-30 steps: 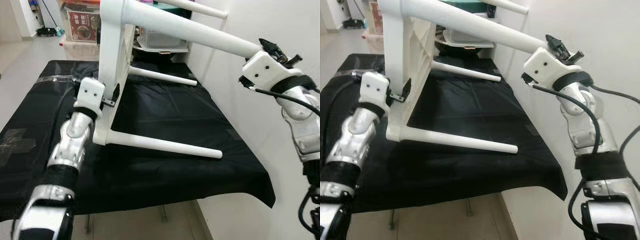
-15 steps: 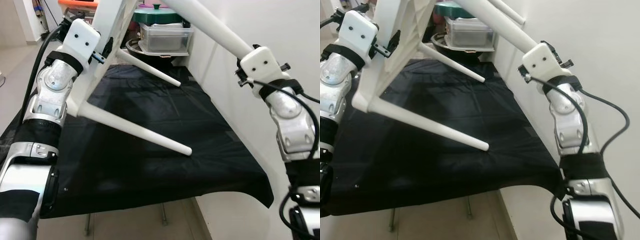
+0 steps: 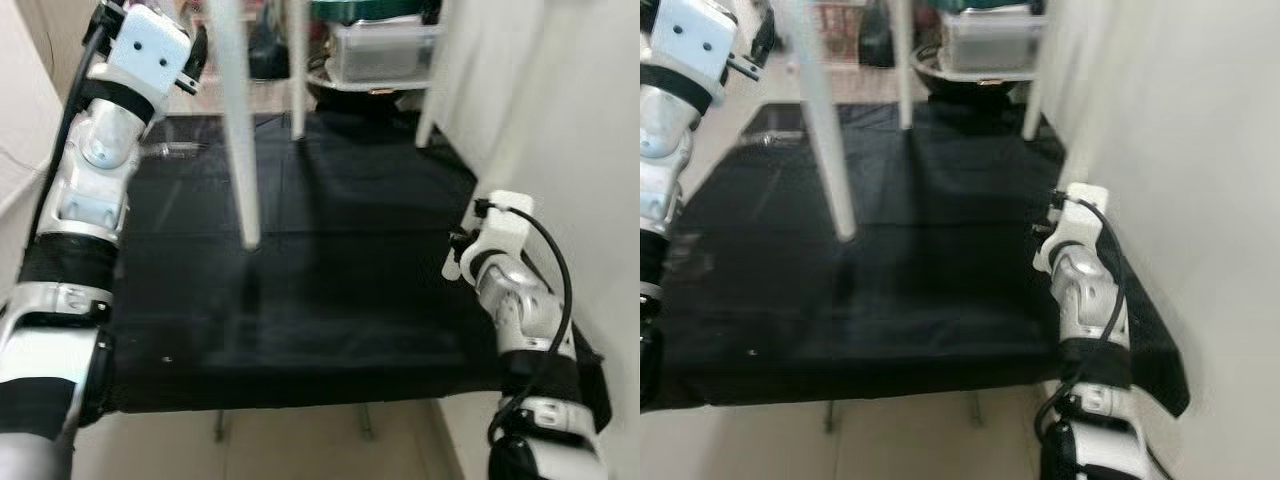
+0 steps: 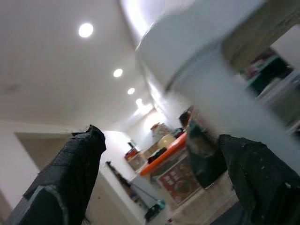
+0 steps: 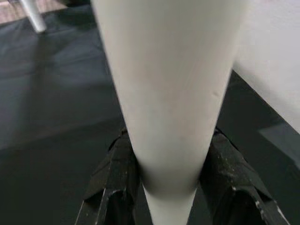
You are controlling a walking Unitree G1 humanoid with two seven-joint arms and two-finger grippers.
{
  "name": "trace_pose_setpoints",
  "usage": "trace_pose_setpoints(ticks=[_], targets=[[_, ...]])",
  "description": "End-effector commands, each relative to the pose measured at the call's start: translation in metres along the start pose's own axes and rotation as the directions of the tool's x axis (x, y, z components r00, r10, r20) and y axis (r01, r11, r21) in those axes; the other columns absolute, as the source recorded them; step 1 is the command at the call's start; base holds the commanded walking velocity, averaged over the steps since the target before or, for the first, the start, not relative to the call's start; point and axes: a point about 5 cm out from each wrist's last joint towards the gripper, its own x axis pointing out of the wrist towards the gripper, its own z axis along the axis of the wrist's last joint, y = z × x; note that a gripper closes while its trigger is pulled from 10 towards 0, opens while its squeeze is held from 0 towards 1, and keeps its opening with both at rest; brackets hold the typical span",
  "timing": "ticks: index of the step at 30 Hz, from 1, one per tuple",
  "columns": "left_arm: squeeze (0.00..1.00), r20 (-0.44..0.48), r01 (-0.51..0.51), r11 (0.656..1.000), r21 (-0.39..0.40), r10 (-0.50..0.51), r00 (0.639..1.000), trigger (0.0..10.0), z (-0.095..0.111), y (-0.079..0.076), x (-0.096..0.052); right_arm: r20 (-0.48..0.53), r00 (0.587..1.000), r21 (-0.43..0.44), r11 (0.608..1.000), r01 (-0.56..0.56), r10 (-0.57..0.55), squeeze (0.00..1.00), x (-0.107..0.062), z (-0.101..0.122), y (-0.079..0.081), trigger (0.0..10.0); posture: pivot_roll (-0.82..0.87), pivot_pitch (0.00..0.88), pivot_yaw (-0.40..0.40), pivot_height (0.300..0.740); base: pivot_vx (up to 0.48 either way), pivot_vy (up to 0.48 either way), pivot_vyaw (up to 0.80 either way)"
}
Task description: Building children table
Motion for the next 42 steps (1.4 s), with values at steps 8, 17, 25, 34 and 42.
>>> trace_pose_setpoints(ticks=[8,17,25,34,42], targets=[[0.0,0.19,0.306,0.951,-0.053,-0.291,0.938,10.0,0.025,-0.056,-0.029,0.051,0.989,-0.019,0.991,-0.136,0.137,0.0,-0.016,0.0,0.037,0.0,0.09,0.0,-0.049,0.74,0.0,0.0,0.0],[0.0,0.052,0.297,0.941,-0.163,-0.293,0.955,10.0,0.001,-0.077,-0.069,-0.069,0.974,-0.075,0.972,-0.222,0.217,0.0,-0.038,-0.041,0.067,10.0,0.09,0.0,-0.055,0.74,0.0,0.0,0.0],[0.0,-0.178,0.197,0.923,-0.329,-0.266,0.948,10.0,-0.025,-0.107,-0.125,0.005,0.982,-0.086,0.979,-0.187,0.188,1.0,-0.049,-0.041,0.053,10.0,0.08,0.0,-0.062,0.74,0.0,0.0,0.0],[0.0,-0.353,0.105,0.91,-0.4,-0.258,0.899,10.0,-0.035,-0.123,-0.174,0.087,0.994,-0.025,0.997,-0.07,0.072,1.0,-0.079,-0.046,0.024,10.0,0.07,0.0,-0.061,0.74,0.0,0.0,0.0],[0.0,-0.405,0.101,0.883,-0.459,-0.309,0.86,10.0,-0.03,-0.134,-0.203,0.158,0.965,-0.126,0.974,-0.188,0.207,1.0,-0.112,-0.048,0.019,10.0,0.05,0.0,-0.05,0.74,0.0,0.0,0.0]])
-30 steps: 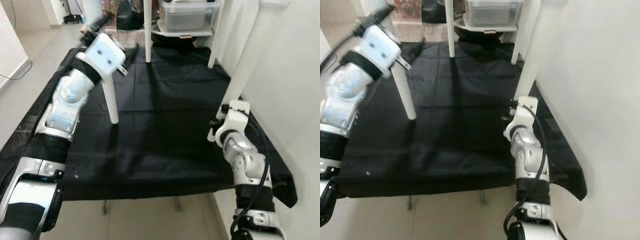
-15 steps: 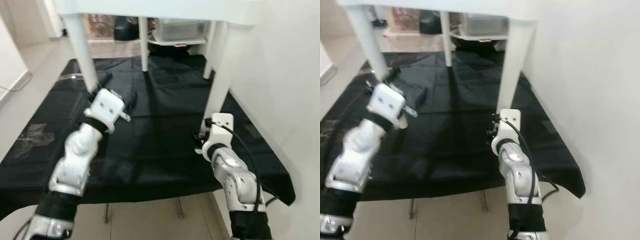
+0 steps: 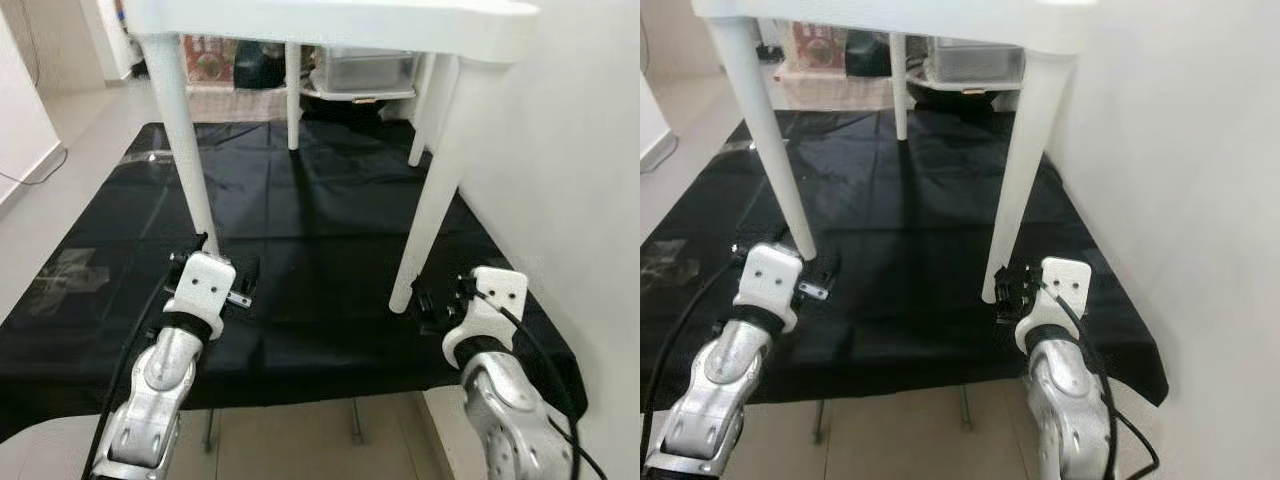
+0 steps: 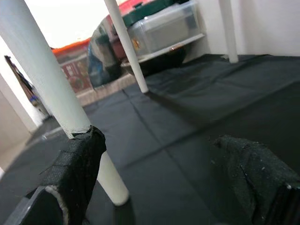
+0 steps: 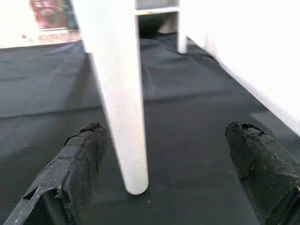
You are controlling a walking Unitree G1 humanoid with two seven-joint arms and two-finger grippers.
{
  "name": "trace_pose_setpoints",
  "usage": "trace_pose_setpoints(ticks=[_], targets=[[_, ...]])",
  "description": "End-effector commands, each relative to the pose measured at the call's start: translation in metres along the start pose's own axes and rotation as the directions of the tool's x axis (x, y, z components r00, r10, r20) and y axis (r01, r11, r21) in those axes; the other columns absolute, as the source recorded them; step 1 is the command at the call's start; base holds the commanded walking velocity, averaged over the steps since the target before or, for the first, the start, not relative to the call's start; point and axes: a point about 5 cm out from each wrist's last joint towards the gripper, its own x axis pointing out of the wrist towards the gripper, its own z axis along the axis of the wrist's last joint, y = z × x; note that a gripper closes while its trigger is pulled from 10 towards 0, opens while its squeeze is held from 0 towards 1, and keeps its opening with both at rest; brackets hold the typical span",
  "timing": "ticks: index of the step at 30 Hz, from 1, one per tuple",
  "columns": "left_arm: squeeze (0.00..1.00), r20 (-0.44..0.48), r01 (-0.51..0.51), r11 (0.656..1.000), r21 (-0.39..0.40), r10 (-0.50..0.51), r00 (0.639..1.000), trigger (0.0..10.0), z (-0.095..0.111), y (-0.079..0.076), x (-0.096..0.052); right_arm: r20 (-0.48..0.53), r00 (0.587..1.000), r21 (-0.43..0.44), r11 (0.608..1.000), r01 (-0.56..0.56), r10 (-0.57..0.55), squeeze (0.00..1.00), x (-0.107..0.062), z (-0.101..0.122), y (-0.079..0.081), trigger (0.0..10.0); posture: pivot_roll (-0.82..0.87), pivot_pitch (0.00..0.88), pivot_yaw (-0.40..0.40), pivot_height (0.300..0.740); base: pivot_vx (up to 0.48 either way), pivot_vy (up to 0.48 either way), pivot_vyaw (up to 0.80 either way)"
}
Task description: Building children table
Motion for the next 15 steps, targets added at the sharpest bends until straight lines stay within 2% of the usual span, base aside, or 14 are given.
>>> trace_pose_setpoints(ticks=[1,2,3,5,6,8,9,13,15], targets=[[0.0,-0.025,0.014,1.0,-0.016,-0.015,1.0,10.0,-0.003,-0.004,-0.006,0.021,0.998,-0.028,0.998,-0.053,0.054,1.0,-0.006,0.001,0.005,10.0,0.05,0.0,-0.05,0.74,0.0,0.0,0.0],[0.0,-0.025,0.014,1.0,-0.016,-0.015,1.0,10.0,-0.003,-0.004,-0.006,0.021,0.998,-0.028,0.998,-0.053,0.054,1.0,-0.006,0.001,0.005,10.0,0.05,0.0,-0.05,0.74,0.0,0.0,0.0],[0.0,-0.058,0.002,0.999,-0.037,-0.004,0.998,10.0,-0.006,-0.005,-0.015,0.021,0.996,-0.064,0.994,-0.085,0.087,1.0,-0.012,0.0,0.008,10.0,0.05,0.0,-0.05,0.74,0.0,0.0,0.0],[0.0,-0.068,-0.003,0.999,-0.041,0.0,0.998,10.0,-0.007,-0.006,-0.017,0.021,0.995,-0.07,0.993,-0.091,0.093,1.0,-0.014,0.0,0.008,10.0,0.05,0.0,-0.05,0.74,0.0,0.0,0.0],[0.0,-0.081,-0.009,0.999,-0.047,0.005,0.997,10.0,-0.007,-0.007,-0.023,0.012,0.996,-0.083,0.993,-0.088,0.089,0.71,-0.015,-0.002,0.007,10.0,0.05,0.0,-0.051,0.74,0.0,0.0,0.0],[0.0,-0.088,-0.011,0.999,-0.05,0.007,0.996,10.0,-0.007,-0.007,-0.026,0.006,0.996,-0.091,0.992,-0.084,0.085,0.71,-0.015,-0.003,0.006,10.0,0.05,0.0,-0.051,0.74,0.0,0.0,0.0],[0.0,-0.101,-0.018,0.998,-0.054,0.012,0.995,10.0,-0.008,-0.008,-0.032,-0.004,0.997,-0.1,0.992,-0.079,0.079,0.0,-0.016,-0.004,0.005,10.0,0.06,0.0,-0.054,0.74,0.0,0.0,0.0],[0.0,-0.113,-0.02,0.998,-0.056,0.013,0.993,10.0,-0.009,-0.009,-0.036,-0.014,0.997,-0.103,0.992,-0.073,0.072,0.0,-0.017,-0.006,0.004,10.0,0.07,0.0,-0.06,0.74,0.0,0.0,0.0],[0.0,-0.122,-0.025,0.998,-0.052,0.019,0.992,10.0,-0.009,-0.009,-0.039,-0.029,0.997,-0.103,0.992,-0.071,0.069,0.0,-0.016,-0.009,0.004,10.0,0.07,0.0,-0.062,0.74,-0.336,0.0,0.0]])
